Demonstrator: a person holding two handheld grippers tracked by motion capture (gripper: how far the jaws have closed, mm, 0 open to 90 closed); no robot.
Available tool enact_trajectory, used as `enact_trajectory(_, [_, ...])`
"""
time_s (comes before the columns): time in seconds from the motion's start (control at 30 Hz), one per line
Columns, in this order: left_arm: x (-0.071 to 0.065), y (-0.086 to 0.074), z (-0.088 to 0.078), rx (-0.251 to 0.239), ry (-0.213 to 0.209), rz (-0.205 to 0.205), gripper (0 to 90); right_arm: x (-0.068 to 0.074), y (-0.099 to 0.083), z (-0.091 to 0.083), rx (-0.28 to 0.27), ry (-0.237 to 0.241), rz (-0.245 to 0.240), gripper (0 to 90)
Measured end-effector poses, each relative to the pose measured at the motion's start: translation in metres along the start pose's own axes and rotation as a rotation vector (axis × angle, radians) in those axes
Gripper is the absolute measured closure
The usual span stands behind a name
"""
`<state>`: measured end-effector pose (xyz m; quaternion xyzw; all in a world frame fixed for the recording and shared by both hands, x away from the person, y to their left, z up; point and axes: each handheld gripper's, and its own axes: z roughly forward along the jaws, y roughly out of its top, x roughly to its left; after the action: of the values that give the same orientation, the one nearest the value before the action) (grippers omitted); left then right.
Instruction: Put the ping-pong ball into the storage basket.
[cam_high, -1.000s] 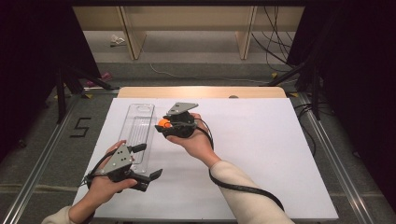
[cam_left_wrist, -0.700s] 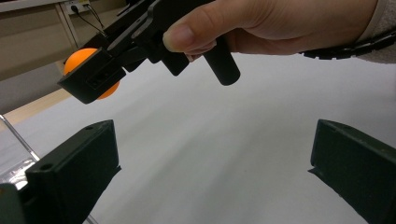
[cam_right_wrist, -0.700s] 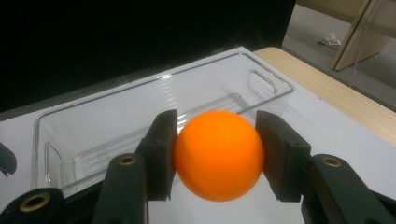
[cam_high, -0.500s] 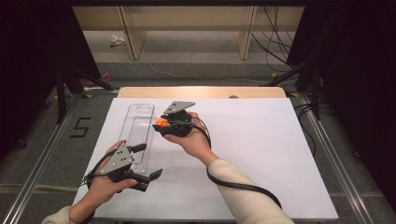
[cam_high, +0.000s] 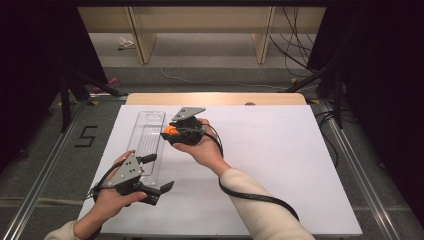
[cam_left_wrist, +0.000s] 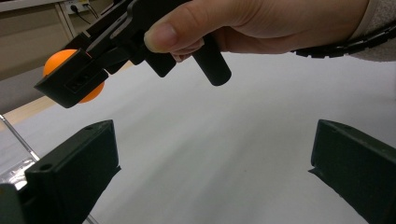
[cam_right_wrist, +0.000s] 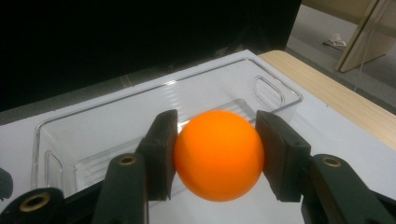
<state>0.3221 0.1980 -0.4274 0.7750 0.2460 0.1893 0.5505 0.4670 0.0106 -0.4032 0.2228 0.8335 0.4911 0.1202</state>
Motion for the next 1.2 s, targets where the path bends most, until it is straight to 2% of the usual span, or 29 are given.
enact_trajectory(1.2, [-0.001, 0.000, 0.000, 0.000, -0.005, 0.005, 0.1, 0.002, 0.011, 0.018, 0.015, 0.021, -0.013, 51.6])
